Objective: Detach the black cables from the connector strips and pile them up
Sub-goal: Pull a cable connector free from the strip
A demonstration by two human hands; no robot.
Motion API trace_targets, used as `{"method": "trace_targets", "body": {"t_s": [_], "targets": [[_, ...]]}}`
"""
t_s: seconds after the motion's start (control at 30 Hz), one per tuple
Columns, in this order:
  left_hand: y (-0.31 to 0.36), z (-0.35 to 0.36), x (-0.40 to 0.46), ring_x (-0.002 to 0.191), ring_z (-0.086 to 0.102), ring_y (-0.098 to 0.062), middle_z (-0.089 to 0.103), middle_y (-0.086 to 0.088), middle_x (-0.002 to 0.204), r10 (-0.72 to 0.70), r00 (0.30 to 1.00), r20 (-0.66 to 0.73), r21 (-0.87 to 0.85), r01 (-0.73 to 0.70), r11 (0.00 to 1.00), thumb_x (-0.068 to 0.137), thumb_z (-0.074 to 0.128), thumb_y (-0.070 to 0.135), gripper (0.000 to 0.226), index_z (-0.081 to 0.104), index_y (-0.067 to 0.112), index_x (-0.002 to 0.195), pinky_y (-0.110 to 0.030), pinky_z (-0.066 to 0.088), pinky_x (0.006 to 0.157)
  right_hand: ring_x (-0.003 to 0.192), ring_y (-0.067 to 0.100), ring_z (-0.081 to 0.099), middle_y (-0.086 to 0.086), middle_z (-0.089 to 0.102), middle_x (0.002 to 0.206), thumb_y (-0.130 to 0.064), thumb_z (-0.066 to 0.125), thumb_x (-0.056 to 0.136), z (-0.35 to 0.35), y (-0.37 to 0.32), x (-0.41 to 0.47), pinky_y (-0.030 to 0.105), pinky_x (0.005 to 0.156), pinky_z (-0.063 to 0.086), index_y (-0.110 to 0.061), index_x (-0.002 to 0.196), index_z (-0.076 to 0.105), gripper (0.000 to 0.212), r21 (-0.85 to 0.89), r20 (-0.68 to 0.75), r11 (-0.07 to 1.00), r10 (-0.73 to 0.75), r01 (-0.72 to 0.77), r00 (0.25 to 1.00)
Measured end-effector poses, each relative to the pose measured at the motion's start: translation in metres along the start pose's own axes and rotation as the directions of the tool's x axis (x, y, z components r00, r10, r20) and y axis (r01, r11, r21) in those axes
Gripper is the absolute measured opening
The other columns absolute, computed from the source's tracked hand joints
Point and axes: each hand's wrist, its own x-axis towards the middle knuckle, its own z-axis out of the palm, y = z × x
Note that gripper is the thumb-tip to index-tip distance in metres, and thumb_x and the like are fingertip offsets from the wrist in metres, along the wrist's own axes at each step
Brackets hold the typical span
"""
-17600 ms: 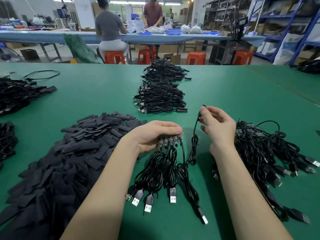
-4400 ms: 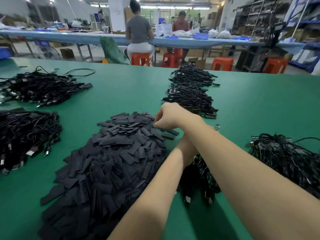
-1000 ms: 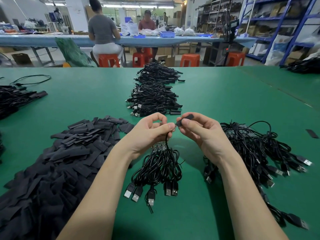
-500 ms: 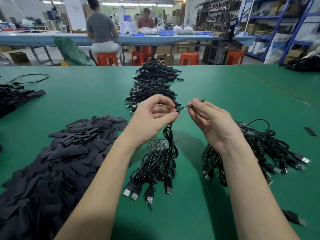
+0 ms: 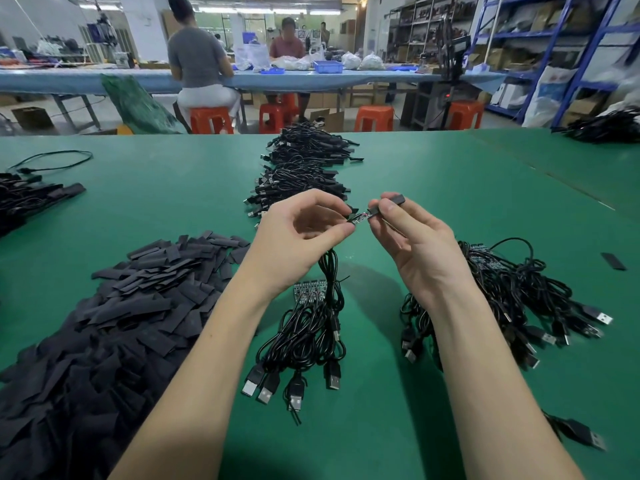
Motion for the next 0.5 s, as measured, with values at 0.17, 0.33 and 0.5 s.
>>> {"method": "trace_targets", "body": {"t_s": [0.17, 0.33, 0.5], "targets": [[-0.0033, -0.0003, -0.0023, 0.081, 0.072, -0.009, 0.077, 0.004, 0.086, 0.044, 0.999, -0.009, -0.005, -0.044, 0.999, 0.086, 0.079, 0.008, 0.011, 0.078, 0.017, 0.092, -0.020, 0.053, 0.077, 0.088, 0.016, 0.072, 0.010, 0.076, 0.096, -0.010, 0.077, 0.074, -0.0063, -0.0038, -0.0013, 0.020, 0.080, 0.057, -0.006, 0.100, 0.072, 0.027, -0.049, 0.099, 0.998, 0.047, -0.042, 0.994], [-0.0048, 0.0004, -0.0042, 0.075, 0.070, -0.005, 0.077, 0.005, 0.082, 0.030, 0.999, 0.028, -0.027, -0.029, 0.999, 0.085, 0.079, 0.007, 0.012, 0.079, 0.019, 0.088, -0.016, 0.051, 0.073, 0.087, 0.015, 0.073, 0.010, 0.076, 0.093, -0.011, 0.076, 0.076, -0.0102, -0.0026, -0.0004, 0.018, 0.078, 0.057, -0.003, 0.101, 0.071, 0.027, -0.056, 0.106, 0.996, 0.080, -0.075, 0.991], [-0.0072, -0.0031, -0.0042, 0.077, 0.071, -0.007, 0.078, 0.005, 0.083, 0.034, 0.997, 0.064, 0.002, -0.034, 0.999, 0.085, 0.080, 0.012, 0.011, 0.079, 0.023, 0.087, -0.017, 0.053, 0.075, 0.084, 0.014, 0.073, 0.010, 0.076, 0.093, -0.012, 0.076, 0.077, -0.0097, 0.0016, 0.0004, 0.018, 0.075, 0.057, -0.004, 0.098, 0.073, 0.023, -0.046, 0.092, 0.994, 0.099, -0.095, 0.991]]}}
